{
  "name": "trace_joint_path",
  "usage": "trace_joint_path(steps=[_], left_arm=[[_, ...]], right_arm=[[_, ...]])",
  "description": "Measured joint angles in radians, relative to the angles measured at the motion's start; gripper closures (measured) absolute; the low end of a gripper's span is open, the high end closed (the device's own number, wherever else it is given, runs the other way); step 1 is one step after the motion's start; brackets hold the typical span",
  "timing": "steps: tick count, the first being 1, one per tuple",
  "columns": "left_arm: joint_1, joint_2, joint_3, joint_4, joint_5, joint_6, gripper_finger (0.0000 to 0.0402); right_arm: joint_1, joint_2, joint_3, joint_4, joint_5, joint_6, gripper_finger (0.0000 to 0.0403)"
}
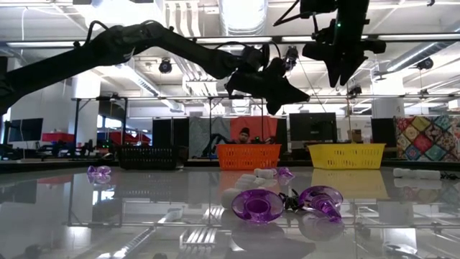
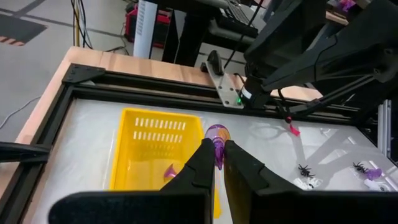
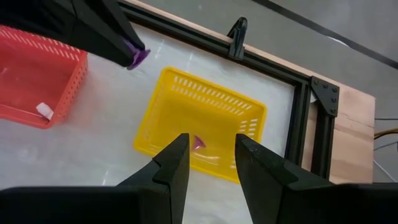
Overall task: Sort Halloween decoration
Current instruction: Put the witch hat toy into the yellow bin
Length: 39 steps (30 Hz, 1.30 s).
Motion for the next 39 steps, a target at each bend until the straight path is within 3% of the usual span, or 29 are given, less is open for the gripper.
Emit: trace_joint_path(steps=[22,28,39], left_arm=[[-0.053,0.039,-0.027,0.024,-0.01,-0.021,0.0401],[-0.054,0.109,0.043,0.037,-0.005,-0.113,0.0401],[-0.049,0.117,0.043,0.086,-0.061,-0.216,0.0401]], right_arm=[[0.0,0.0,0.056,0.045,0.0,-0.006,0.0282],[0.0,0.0,0.056,0.046,-0.002,-0.006,0.0282],[0.0,0.0,0.054,0.046,-0.003,-0.007,0.0282]])
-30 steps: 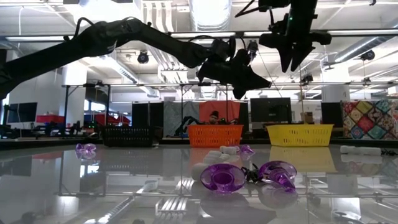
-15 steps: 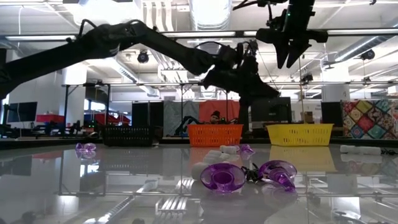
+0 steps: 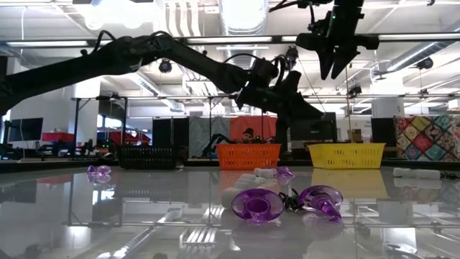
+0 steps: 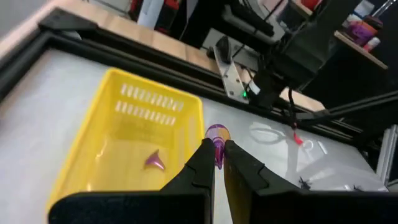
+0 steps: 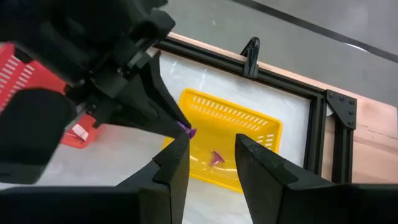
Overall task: Sort Halloween decoration
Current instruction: Put the witch hat toy into the yellow bin, then put the skeleton toy into the orange bin
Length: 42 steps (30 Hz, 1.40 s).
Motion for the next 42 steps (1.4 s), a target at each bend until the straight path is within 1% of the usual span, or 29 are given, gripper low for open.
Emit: trace_joint_path(steps=[3,6,9,20,25,27,30,32,35,36,40,42], left_arm=[[0.0,0.001,0.002,0.002,-0.008,-0.012,0.0401],[0.0,0.004,0.002,-0.002,-0.055,-0.031,0.0401],[0.0,0.004,0.002,-0.002,-0.055,-0.049,0.0397],[0.0,0.004,0.002,-0.009,-0.044,-0.051,0.0329],[0.0,0.004,0.002,-0.012,-0.042,-0.054,0.0314],[0.001,0.003,0.002,-0.026,-0.014,-0.055,0.0313],[0.002,-0.015,0.002,-0.047,0.073,-0.043,0.0315],[0.001,-0.043,0.002,-0.083,0.105,-0.007,0.0317],[0.0,-0.104,0.002,-0.215,0.081,0.12,0.0322],[-0.002,-0.125,0.002,-0.275,0.055,0.175,0.0323],[-0.003,-0.205,0.002,-0.521,-0.119,0.393,0.0323],[-0.001,-0.236,0.002,-0.613,-0.162,0.46,0.0323]], right_arm=[[0.0,0.0,0.0,0.0,0.0,-0.002,0.0282],[0.0,0.0,-0.001,0.0,0.0,-0.009,0.0282],[0.0,0.0,-0.001,0.0,0.0,-0.009,0.0282],[0.0,0.0,-0.001,0.0,0.002,-0.008,0.0282],[0.0,0.0,-0.001,0.0,0.001,-0.01,0.0282],[0.0,0.0,-0.001,0.0,-0.01,-0.022,0.0282],[0.0,0.0,-0.001,0.0,-0.05,-0.052,0.0282],[0.002,0.0,-0.001,0.0,-0.072,-0.069,0.0282],[0.009,0.0,-0.001,-0.003,-0.103,-0.106,0.0282],[0.013,0.0,-0.001,-0.004,-0.121,-0.124,0.0282],[0.033,0.0,-0.002,-0.013,-0.216,-0.195,0.0282],[0.043,0.0,-0.002,-0.014,-0.245,-0.207,0.0282]])
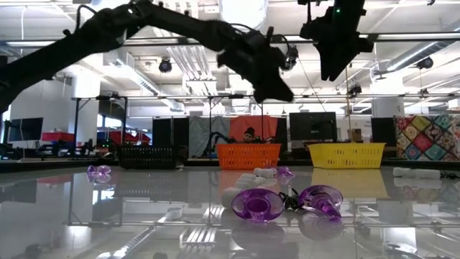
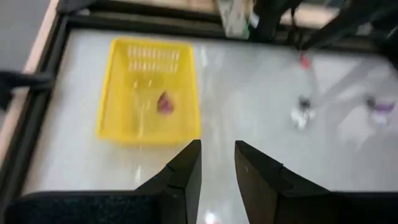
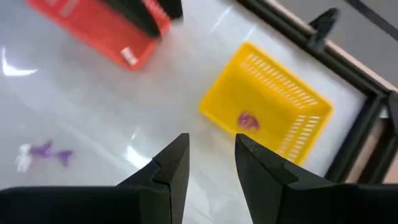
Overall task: Sort Halloween decoration
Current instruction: Put the skeleton toy into the orange bin
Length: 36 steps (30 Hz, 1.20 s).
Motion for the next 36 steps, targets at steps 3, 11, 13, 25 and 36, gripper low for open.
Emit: trace_joint_path(steps=[3,11,13,25,36], left_arm=[[0.007,-0.039,0.0,-0.121,-0.009,0.057,0.0323],[0.007,-0.141,-0.001,-0.343,-0.128,0.156,0.0323],[0.007,-0.169,-0.001,-0.383,-0.129,0.166,0.0323],[0.006,-0.358,-0.002,-0.527,-0.226,0.203,0.0323],[0.006,-0.543,-0.002,-0.592,-0.243,0.198,0.0323]], right_arm=[[0.021,0.0,0.0,-0.001,-0.023,-0.012,0.0282],[0.103,0.0,-0.026,-0.085,-0.102,0.081,0.0282],[0.131,0.0,-0.044,-0.098,-0.108,0.122,0.0282],[0.276,0.001,-0.172,-0.073,-0.157,0.331,0.0282],[0.341,0.002,-0.404,0.241,-0.311,0.374,0.0282]])
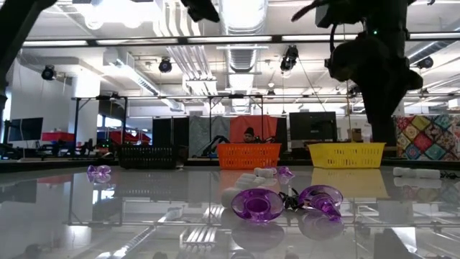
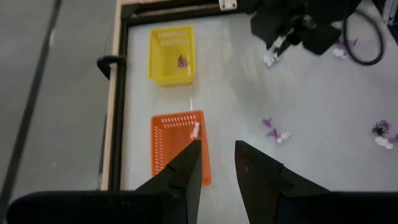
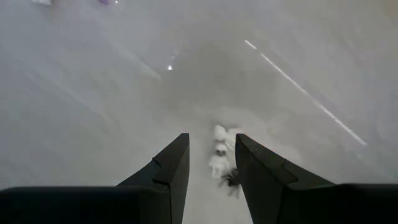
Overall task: Sort Halloween decoration
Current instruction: Put the skeleton toy into the orange bin
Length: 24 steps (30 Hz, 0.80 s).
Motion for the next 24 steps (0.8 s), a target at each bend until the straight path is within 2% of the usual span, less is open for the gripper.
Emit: trace_joint_path(steps=[11,24], left_arm=[[0.0,-0.077,0.0,-0.104,0.0,-0.021,0.0323],[-0.001,-0.097,-0.001,-0.105,0.001,-0.029,0.0323]], right_arm=[[0.023,0.0,-0.099,0.069,-0.032,-0.024,0.0282],[0.022,0.0,-0.187,0.187,-0.037,-0.07,0.0282]])
